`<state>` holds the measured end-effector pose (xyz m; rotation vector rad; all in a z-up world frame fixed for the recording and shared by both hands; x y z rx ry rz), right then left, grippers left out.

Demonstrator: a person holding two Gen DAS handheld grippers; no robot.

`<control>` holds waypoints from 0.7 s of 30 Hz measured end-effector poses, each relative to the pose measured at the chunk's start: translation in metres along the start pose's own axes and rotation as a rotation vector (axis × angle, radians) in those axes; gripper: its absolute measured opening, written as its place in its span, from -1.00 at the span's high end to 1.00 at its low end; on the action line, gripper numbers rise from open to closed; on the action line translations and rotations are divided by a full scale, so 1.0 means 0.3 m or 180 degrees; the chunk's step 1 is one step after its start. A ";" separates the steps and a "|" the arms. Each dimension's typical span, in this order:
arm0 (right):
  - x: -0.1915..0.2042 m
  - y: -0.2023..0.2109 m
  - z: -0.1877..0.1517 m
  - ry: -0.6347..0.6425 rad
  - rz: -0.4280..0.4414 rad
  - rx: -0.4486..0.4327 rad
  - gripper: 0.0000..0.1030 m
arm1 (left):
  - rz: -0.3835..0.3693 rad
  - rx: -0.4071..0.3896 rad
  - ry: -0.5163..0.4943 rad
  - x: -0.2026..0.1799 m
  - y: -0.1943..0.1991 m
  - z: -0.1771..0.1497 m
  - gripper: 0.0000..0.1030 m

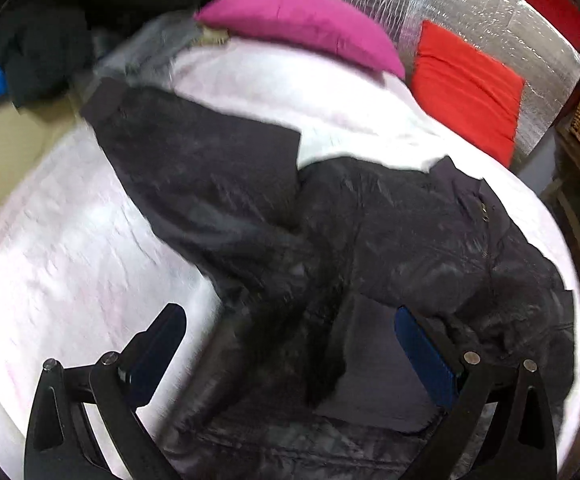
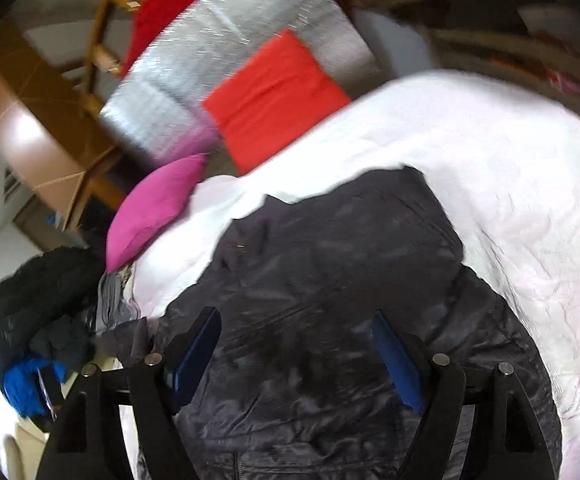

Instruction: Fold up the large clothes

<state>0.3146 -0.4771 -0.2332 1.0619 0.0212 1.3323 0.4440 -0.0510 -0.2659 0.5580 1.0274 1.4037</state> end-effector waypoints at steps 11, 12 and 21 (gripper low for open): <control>-0.119 -0.081 -0.035 -0.0296 -0.0150 0.0557 -0.56 | -0.0003 0.0186 -0.0145 -0.058 -0.059 -0.055 -0.32; -0.117 -0.076 -0.035 -0.0293 -0.0145 0.0561 -0.56 | 0.0019 0.0134 -0.0189 -0.062 -0.045 -0.055 -0.35; -0.103 -0.081 -0.051 -0.0262 -0.0199 0.0612 -0.56 | -0.0132 -0.0055 -0.0368 -0.054 0.042 -0.052 -0.50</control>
Point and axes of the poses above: each gripper's, at about its wrist camera, not at the fingertips, and y roughly against the way its jaws point, x to its left, z to its top, the point moved 1 cm from there along -y, roughly the way its jaws point, and after that the axes turned 6 degrees about y, right-handed, at the moved point
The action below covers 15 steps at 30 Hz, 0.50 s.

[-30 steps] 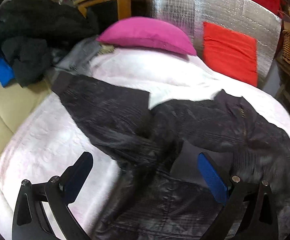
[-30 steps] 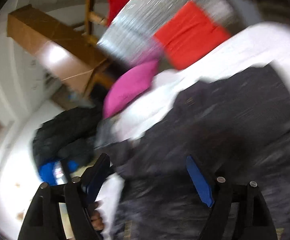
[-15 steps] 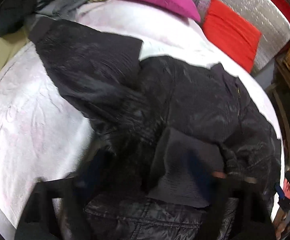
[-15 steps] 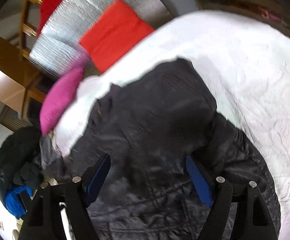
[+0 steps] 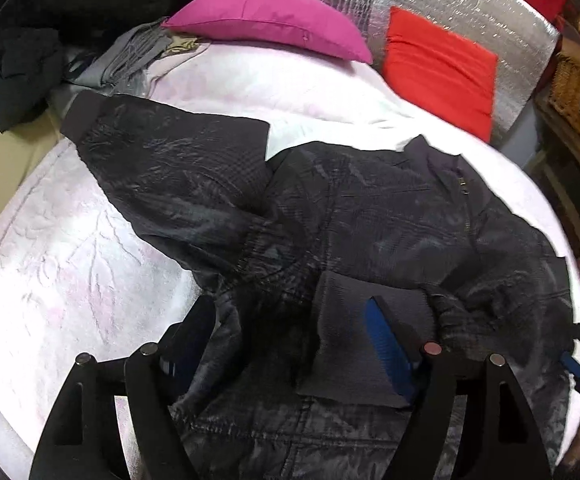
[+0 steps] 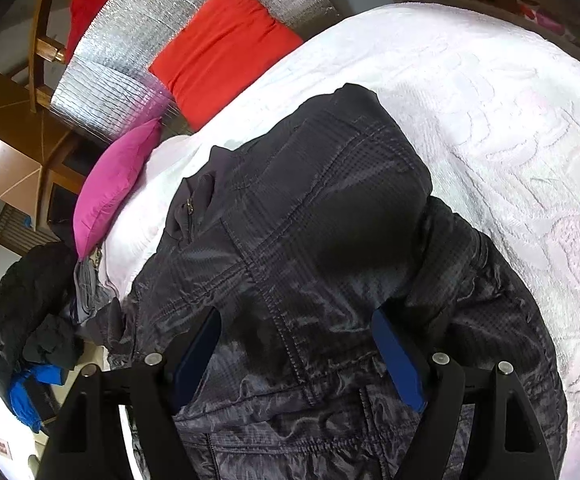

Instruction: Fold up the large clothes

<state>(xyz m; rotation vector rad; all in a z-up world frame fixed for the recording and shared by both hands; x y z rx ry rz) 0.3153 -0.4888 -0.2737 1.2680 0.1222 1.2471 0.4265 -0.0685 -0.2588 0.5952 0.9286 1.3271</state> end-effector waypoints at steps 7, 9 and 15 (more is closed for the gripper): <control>0.022 -0.031 -0.012 0.0064 -0.0061 0.0069 -0.56 | -0.0258 0.0342 0.0037 -0.011 -0.068 -0.023 -0.45; 0.026 -0.037 -0.015 0.0080 -0.0077 0.0078 -0.56 | -0.0275 0.0548 0.0086 -0.011 -0.125 -0.031 -0.44; 0.029 -0.044 -0.020 0.0088 -0.0082 0.0094 -0.57 | -0.0332 0.0552 0.0052 -0.047 -0.178 -0.036 0.05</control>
Point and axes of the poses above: each gripper's, at about its wrist camera, not at the fingertips, and y roughly against the way its jaws point, x to its left, z to its top, the point moved 1 cm from there along -y, roughly the way its jaws point, and after that the axes turned 6 degrees about y, right-handed, at the moved point
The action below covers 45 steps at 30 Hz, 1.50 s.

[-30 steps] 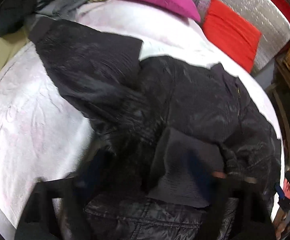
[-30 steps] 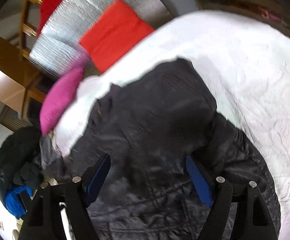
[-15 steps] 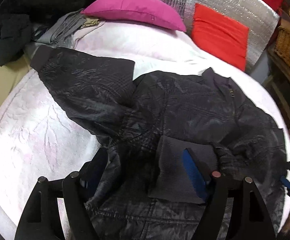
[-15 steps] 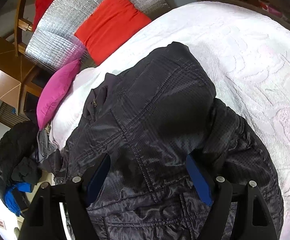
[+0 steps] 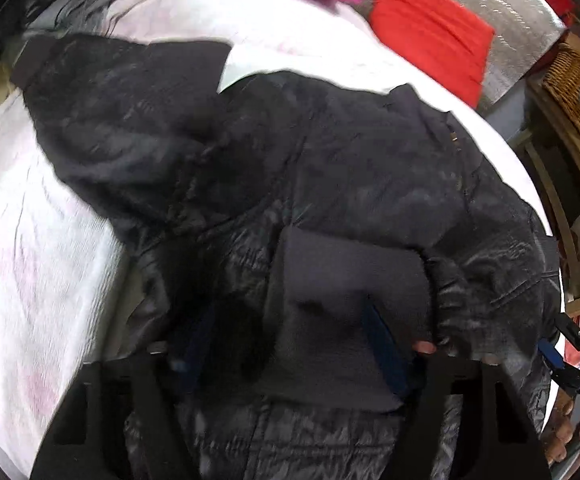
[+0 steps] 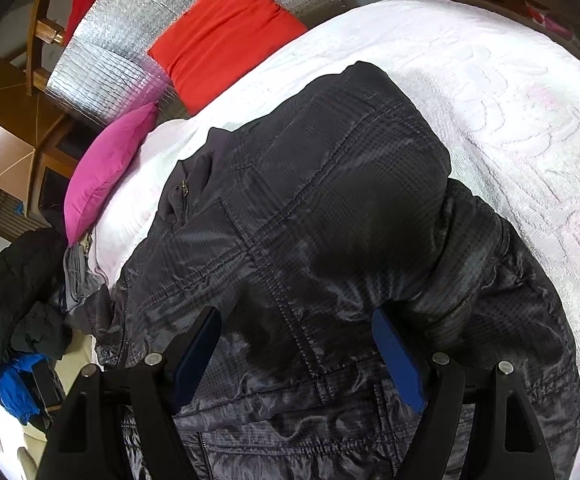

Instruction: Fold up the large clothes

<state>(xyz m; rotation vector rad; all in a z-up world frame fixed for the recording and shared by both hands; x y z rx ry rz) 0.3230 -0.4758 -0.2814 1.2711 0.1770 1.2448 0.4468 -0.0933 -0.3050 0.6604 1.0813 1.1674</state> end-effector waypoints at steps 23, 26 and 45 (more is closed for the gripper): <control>-0.105 0.053 0.093 -0.0372 0.0479 -0.0399 -0.22 | -0.0184 -0.0154 -0.0183 -0.059 -0.005 0.053 0.84; -0.092 0.024 0.086 -0.0338 0.0407 -0.0316 -0.23 | -0.0202 -0.0535 -0.0230 -0.094 0.064 0.078 0.90; 0.031 -0.011 0.070 0.0076 0.0326 -0.0265 -0.30 | 0.0033 -0.0609 -0.0521 -0.086 0.089 0.110 -0.86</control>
Point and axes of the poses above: each gripper's, at about its wrist camera, not at the fingertips, and y roughly against the way its jaws point, x to its left, z to its top, the point moved 1 cm from there along -y, roughly the way its jaws point, and after that the axes turned 6 degrees about y, right-handed, at the moved point
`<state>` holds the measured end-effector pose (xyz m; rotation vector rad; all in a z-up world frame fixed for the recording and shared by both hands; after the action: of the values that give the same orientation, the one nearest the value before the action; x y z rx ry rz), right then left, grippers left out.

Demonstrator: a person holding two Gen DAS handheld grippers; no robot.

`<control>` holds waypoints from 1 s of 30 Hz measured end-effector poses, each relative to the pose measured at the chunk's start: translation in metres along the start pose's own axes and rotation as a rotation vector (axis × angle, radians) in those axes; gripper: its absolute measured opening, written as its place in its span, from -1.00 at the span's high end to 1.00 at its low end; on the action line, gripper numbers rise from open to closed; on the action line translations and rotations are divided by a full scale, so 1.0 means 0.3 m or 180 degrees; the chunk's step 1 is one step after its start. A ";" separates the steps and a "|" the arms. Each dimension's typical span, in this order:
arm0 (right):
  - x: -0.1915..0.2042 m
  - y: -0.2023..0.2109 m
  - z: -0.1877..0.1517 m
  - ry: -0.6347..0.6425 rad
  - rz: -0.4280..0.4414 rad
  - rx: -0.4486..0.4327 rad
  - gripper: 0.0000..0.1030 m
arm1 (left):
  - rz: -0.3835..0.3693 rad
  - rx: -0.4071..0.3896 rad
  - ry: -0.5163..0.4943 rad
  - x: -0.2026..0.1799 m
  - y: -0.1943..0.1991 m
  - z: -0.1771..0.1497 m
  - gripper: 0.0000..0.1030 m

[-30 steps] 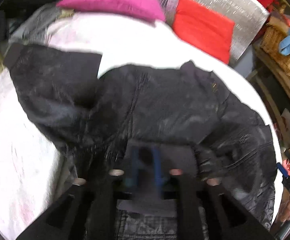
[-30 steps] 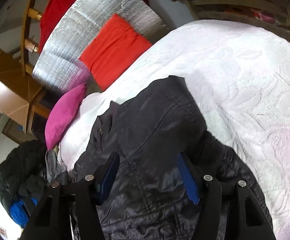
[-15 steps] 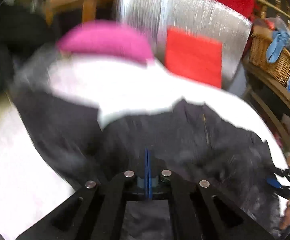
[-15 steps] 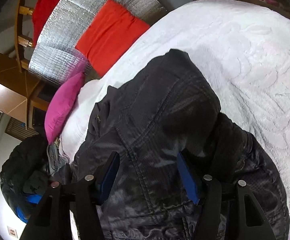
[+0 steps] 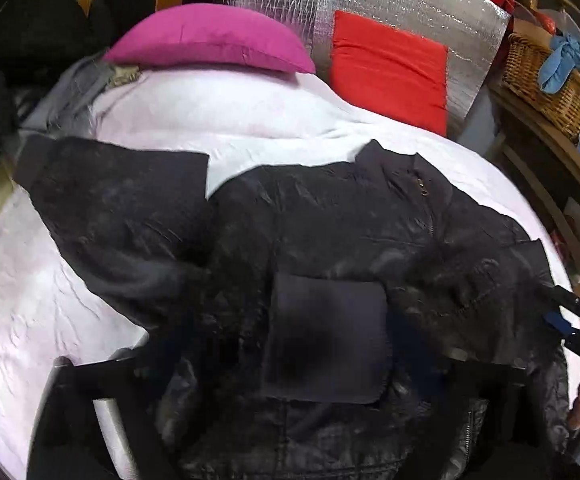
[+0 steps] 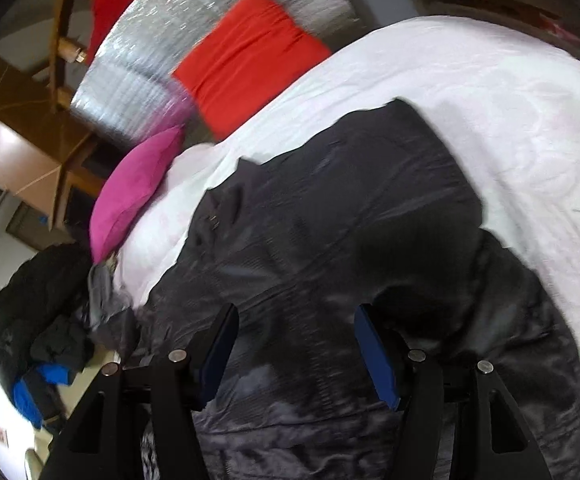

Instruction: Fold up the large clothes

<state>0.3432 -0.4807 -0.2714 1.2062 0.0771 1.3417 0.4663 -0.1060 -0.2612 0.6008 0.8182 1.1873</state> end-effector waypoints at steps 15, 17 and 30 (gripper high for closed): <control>0.011 -0.043 -0.028 0.0115 -0.0179 0.0127 -0.34 | -0.0090 0.0236 0.0132 -0.005 -0.079 -0.046 0.79; 0.010 -0.034 -0.030 0.0121 -0.0179 0.0106 -0.34 | 0.0012 -0.0040 -0.0005 -0.021 -0.020 -0.032 0.80; 0.033 -0.052 -0.033 0.0374 -0.0634 0.0067 -0.34 | 0.0665 0.0406 -0.0265 0.013 -0.086 -0.081 0.61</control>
<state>0.3506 -0.4637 -0.2808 1.1062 0.2887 1.2378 0.4615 -0.1096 -0.2963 0.8515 0.7780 1.2967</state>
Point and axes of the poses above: each gripper's, at about its wrist camera, not at the fingertips, and y roughly against the way its jaws point, x to its left, z to its top, the point moved 1 cm from there along -y, roughly the way its jaws point, and after that the axes turned 6 degrees about y, right-handed, at the moved point
